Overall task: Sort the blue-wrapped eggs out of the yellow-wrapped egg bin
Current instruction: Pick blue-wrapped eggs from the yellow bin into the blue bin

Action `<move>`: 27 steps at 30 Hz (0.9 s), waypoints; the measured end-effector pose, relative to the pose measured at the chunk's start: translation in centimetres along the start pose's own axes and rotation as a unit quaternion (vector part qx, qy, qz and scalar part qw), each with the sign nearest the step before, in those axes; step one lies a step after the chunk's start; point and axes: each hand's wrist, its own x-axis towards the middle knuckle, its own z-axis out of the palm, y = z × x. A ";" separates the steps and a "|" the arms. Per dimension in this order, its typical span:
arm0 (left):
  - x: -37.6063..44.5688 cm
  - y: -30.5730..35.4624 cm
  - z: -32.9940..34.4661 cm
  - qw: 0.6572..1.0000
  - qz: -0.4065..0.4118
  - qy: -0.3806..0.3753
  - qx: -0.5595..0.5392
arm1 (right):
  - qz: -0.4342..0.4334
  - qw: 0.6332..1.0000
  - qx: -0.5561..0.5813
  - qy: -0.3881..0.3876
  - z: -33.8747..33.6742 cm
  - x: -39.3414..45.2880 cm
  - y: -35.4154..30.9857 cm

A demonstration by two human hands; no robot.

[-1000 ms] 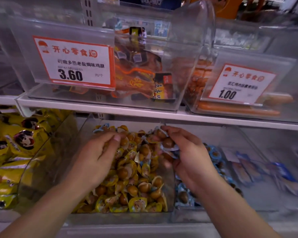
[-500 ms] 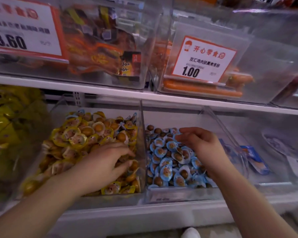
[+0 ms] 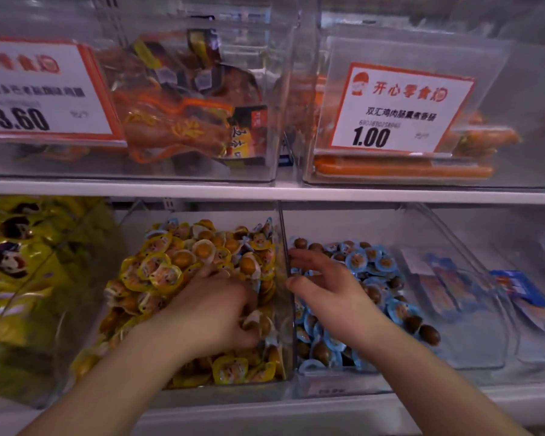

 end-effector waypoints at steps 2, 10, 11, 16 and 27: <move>-0.2 -0.9 -0.5 0.999 -0.026 0.022 -0.010 | -0.001 1.000 -0.003 -0.002 0.1 -0.1 0.2; -0.4 1.6 0.4 0.993 0.070 0.086 -0.032 | -0.023 0.999 -0.020 0.008 0.5 0.1 0.3; -0.5 2.2 0.5 0.991 0.092 0.057 -0.084 | -0.024 0.999 -0.021 0.010 0.5 0.1 0.3; -0.4 1.2 1.3 0.998 0.048 -0.047 -0.002 | -0.023 0.999 -0.028 0.021 0.6 -0.1 0.3; 0.3 1.5 2.2 0.997 0.054 -0.045 0.009 | -0.035 0.998 -0.032 0.036 1.0 0.0 0.2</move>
